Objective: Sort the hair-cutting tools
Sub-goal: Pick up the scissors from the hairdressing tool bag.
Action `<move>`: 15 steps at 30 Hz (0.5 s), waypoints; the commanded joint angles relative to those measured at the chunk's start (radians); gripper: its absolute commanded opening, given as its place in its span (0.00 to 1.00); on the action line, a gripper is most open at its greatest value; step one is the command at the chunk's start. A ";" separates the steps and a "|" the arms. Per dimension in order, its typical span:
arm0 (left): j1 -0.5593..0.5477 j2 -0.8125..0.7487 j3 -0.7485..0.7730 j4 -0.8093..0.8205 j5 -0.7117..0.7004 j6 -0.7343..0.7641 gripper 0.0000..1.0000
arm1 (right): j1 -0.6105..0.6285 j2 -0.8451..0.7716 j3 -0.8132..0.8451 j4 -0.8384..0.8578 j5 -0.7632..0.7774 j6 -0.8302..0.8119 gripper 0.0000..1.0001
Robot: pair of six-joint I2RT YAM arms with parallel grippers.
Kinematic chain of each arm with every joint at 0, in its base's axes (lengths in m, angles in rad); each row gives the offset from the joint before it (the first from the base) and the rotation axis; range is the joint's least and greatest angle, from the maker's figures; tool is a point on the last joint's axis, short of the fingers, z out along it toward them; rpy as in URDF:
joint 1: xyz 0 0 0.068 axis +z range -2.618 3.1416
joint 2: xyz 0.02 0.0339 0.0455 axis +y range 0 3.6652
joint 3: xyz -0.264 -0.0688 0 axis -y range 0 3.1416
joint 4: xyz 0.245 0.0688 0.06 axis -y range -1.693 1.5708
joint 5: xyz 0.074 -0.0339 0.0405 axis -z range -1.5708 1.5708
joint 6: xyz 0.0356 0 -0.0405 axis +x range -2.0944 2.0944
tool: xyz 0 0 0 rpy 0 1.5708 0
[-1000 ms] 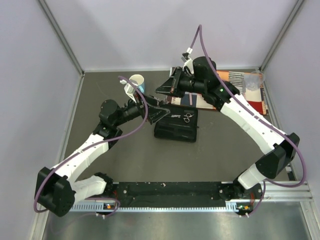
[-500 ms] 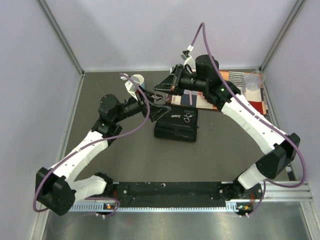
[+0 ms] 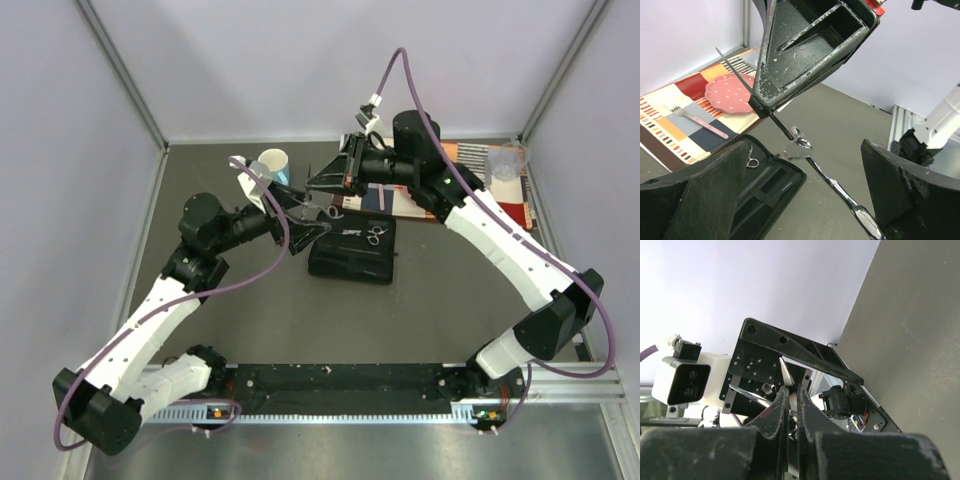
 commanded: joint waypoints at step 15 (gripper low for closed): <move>0.097 0.113 0.059 0.441 0.288 -0.450 0.99 | 0.027 -0.051 0.052 0.079 -0.101 -0.102 0.00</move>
